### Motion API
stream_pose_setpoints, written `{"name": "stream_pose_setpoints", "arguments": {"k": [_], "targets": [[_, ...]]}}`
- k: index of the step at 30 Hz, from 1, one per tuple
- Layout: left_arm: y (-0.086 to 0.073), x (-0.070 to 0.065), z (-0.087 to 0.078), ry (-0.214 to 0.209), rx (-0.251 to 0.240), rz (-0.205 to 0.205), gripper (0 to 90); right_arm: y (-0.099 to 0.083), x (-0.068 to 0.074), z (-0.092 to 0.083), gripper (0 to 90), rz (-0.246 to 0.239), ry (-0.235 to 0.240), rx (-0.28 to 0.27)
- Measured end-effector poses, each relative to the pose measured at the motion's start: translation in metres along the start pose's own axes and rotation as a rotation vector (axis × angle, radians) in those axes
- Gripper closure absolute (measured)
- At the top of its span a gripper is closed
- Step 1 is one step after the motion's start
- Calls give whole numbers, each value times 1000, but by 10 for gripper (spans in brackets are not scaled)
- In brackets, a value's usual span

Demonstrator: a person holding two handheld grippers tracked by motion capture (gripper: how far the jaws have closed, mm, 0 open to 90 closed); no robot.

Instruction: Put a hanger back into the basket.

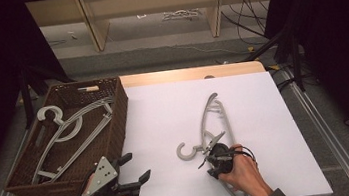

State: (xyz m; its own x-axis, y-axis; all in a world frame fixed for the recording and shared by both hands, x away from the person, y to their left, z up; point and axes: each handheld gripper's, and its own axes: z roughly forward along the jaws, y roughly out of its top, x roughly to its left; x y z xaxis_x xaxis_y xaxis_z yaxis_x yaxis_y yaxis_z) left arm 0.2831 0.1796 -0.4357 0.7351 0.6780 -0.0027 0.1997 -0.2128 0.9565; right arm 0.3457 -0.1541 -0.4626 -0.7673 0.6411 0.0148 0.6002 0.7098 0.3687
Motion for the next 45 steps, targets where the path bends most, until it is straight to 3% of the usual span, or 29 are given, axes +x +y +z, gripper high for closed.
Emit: {"name": "stream_pose_setpoints", "arguments": {"k": [4,6,12,18,22,32,37,42,45], "targets": [[0,1,-1,2,-2,-4,216,-1,-3,-1,676,15,17,-2],[0,2,-1,2,-1,7,216,-2,-3,-1,682,9,8,-2],[0,0,-1,1,3,-10,219,-4,-7,-4,703,-7,5,16],[-1,0,0,1,7,9,220,-6,-6,-7,705,-12,6,39],[0,-1,0,-2,6,13,222,-8,-6,-8,705,-45,-2,48],[0,0,0,-2,8,17,222,-9,4,-15,729,-134,55,53],[0,0,0,-3,12,23,224,-7,5,-15,737,-124,58,63],[0,-1,0,-8,11,21,224,-8,8,-17,756,-47,33,87],[0,-1,0,-10,13,24,224,-8,8,-16,669,-41,20,91]]}}
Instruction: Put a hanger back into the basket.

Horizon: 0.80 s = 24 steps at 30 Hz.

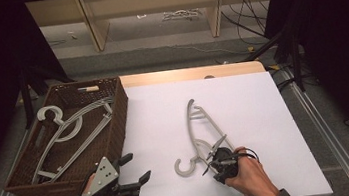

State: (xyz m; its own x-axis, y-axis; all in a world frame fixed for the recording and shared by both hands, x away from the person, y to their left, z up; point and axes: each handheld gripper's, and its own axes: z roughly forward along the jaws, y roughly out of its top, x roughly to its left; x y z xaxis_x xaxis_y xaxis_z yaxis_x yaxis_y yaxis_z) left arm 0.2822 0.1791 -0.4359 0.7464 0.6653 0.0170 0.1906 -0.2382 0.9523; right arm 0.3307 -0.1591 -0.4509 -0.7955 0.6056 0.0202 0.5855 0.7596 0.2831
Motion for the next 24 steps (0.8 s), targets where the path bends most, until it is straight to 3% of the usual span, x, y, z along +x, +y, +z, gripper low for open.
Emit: {"name": "stream_pose_setpoints", "arguments": {"k": [2,5,10,13,16,18,19,21,24], "targets": [[0,0,0,-1,-1,-2,225,-1,-4,2,585,28,-7,-1],[0,0,0,-3,-1,0,225,-3,-8,5,615,2,44,-20],[0,0,0,-4,-2,-3,226,-5,-13,1,481,69,34,-64],[0,0,0,-10,-9,-7,226,-12,-13,-6,442,134,0,-88],[0,0,-2,-2,1,-4,226,-21,-7,-18,423,139,-55,-106],[0,1,-3,3,-5,-5,227,-27,-5,-22,407,164,-62,-129],[0,1,-3,2,-9,-9,227,-30,-5,-24,390,180,-90,-134],[0,1,-3,2,-7,-7,228,-36,-7,-26,377,177,-111,-123],[0,1,-2,1,-5,-2,228,-45,-13,-30,359,209,-132,-114]]}}
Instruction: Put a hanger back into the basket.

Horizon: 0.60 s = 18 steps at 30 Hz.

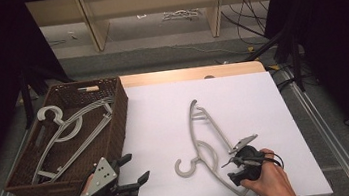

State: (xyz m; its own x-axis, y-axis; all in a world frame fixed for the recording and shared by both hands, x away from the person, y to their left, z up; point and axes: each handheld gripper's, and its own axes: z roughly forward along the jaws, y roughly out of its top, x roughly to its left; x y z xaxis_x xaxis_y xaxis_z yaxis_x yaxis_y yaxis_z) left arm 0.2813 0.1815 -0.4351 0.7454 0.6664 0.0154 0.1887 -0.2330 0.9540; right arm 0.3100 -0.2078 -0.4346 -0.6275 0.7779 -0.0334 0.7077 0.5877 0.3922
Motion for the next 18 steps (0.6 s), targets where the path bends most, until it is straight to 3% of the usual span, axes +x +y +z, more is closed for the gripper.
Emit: {"name": "stream_pose_setpoints", "arguments": {"k": [4,10,14,15,18], "targets": [[-1,0,1,-2,4,0,228,-2,2,-6,344,40,10,-41],[0,1,0,3,6,7,228,6,32,3,397,17,91,-75],[0,0,0,1,6,4,229,12,46,17,427,22,71,-14],[0,0,0,1,6,5,229,14,47,21,450,2,76,-12],[-1,-1,1,-3,9,3,229,19,49,27,509,0,73,5]]}}
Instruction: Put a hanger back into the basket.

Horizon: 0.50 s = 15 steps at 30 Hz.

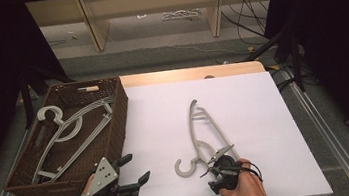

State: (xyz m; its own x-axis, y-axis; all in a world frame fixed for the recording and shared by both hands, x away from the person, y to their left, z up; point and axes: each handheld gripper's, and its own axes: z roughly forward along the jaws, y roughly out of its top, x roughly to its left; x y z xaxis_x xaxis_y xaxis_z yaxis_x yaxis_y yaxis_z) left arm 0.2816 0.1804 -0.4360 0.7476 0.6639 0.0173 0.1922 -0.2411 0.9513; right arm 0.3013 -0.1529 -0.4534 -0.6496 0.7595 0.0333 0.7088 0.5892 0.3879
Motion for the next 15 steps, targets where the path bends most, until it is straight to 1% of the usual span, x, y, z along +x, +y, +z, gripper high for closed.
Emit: {"name": "stream_pose_setpoints", "arguments": {"k": [2,3,4,5,8,10,11,12,13,15], "targets": [[0,0,0,0,0,5,229,4,-3,4,565,-15,-7,1],[0,-1,1,-1,0,4,229,5,-6,7,610,-28,-7,10],[0,-1,1,-1,3,4,229,5,-7,9,640,-24,-3,24],[0,-1,1,-3,4,0,229,6,-9,11,652,-46,-2,28],[0,-1,3,-4,8,4,229,8,-11,12,714,-51,-7,31],[1,-2,6,-9,12,9,230,9,-11,11,781,-76,-16,32],[2,-1,8,-19,13,17,231,9,-12,12,784,-85,-11,32],[4,-2,12,-24,29,34,232,10,-13,11,786,-87,-5,36],[5,-2,15,-28,34,48,232,10,-15,11,789,-100,-2,31],[9,-2,24,-53,61,83,249,11,-16,8,797,-107,-2,36]]}}
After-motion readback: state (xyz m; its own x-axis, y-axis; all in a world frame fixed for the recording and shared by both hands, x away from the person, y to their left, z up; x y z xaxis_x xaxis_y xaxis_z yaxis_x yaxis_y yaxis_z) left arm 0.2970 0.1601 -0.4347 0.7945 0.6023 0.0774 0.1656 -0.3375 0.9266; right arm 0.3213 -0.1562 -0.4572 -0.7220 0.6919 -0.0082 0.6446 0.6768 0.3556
